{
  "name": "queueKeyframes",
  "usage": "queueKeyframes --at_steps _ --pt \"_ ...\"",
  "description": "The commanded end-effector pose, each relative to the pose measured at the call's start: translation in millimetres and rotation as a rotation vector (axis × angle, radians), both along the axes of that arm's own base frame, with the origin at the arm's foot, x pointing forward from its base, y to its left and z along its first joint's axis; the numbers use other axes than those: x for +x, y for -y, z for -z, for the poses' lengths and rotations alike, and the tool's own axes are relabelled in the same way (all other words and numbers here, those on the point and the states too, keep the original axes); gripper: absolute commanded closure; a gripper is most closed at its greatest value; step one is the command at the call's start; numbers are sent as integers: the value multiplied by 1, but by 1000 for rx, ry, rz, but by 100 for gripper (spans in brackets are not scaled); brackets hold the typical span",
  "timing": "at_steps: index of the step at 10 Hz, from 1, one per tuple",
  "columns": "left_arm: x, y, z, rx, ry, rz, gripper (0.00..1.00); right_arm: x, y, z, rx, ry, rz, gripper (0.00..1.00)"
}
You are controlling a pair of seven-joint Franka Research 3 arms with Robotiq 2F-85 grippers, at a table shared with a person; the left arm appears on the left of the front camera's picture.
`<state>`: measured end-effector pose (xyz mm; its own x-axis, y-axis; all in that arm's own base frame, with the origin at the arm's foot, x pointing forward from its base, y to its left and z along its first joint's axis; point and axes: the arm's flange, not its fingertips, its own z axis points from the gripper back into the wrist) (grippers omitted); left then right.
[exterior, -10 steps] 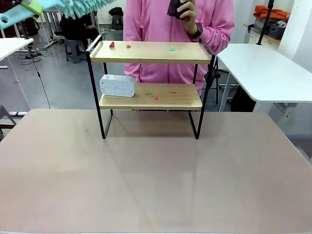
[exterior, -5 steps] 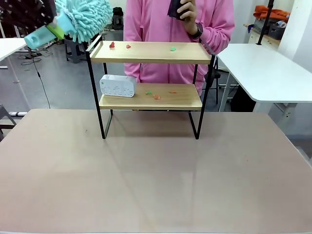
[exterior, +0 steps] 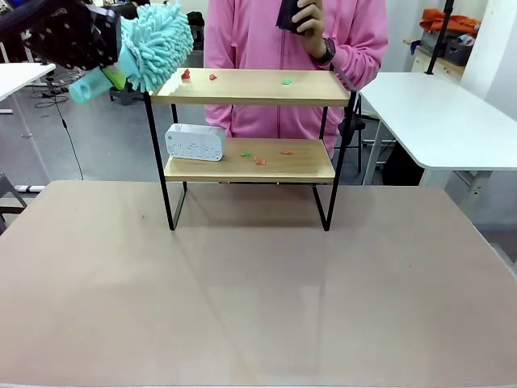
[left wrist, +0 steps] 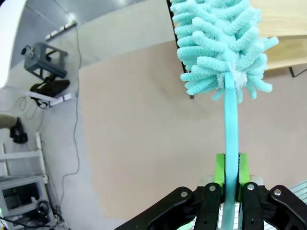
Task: Clean the shelf.
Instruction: Clean the specific tier of the Shelf with the Duster once objects are removed.
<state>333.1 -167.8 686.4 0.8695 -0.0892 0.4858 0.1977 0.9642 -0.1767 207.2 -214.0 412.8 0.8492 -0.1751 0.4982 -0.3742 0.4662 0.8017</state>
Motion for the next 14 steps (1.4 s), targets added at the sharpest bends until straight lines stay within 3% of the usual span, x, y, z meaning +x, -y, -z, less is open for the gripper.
queueKeyframes --at_steps 1,6,9,14 --pt "6 6 2 27 -5 -49 88 2 0 -2 9 34 -1 0" --pt "30 31 15 49 -67 -11 88 2 0 -2 9 34 -1 0" --pt "44 49 14 45 -42 59 88 2 0 -2 9 34 -1 0" --pt "63 79 14 34 -18 282 88 2 0 -2 9 34 -1 0"
